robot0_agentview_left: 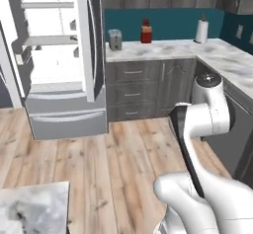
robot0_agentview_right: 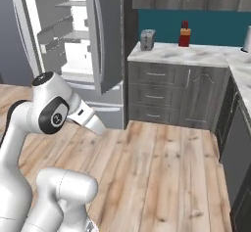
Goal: Gather the potato and avocado from the fridge and place them on a tray on the dining counter. Then gather the fishs from the fridge and place them on the other tray.
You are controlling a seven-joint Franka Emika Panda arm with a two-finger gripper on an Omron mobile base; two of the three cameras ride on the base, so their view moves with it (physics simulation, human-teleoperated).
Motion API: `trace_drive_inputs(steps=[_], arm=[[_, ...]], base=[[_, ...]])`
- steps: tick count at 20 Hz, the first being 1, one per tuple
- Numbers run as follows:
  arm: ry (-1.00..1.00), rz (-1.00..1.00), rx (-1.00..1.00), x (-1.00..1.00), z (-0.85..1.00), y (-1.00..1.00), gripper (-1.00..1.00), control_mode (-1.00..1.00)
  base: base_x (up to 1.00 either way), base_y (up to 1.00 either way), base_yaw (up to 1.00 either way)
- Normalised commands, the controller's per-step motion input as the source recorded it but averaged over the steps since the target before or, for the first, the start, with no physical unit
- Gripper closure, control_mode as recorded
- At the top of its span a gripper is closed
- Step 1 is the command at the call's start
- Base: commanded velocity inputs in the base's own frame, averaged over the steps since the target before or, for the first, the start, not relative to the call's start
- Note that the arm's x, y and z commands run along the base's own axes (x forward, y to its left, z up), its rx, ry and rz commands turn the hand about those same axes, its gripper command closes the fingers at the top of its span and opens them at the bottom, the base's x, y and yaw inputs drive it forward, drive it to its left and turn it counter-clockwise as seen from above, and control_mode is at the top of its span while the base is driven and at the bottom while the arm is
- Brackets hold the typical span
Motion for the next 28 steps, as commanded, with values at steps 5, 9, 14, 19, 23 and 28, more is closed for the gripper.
trace_drive_inputs(steps=[5, 9, 14, 19, 23, 28], arm=[[0.00, 0.00, 0.00, 0.00, 0.00, 0.00, -1.00, 1.00], [0.00, 0.00, 0.00, 0.00, 0.00, 0.00, -1.00, 1.00], [0.00, 0.00, 0.00, 0.00, 0.00, 0.00, -1.00, 1.00], [0.00, 0.00, 0.00, 0.00, 0.00, 0.00, -1.00, 1.00], [0.00, 0.00, 0.00, 0.00, 0.00, 0.00, -1.00, 1.00], [0.00, 0.00, 0.00, 0.00, 0.00, 0.00, -1.00, 1.00]], base=[[1.00, 0.81, 0.00], [1.00, 0.86, 0.00], [1.00, 0.47, 0.01], [1.00, 0.25, 0.05], [1.00, 0.04, 0.15], [1.00, 0.04, 0.24]])
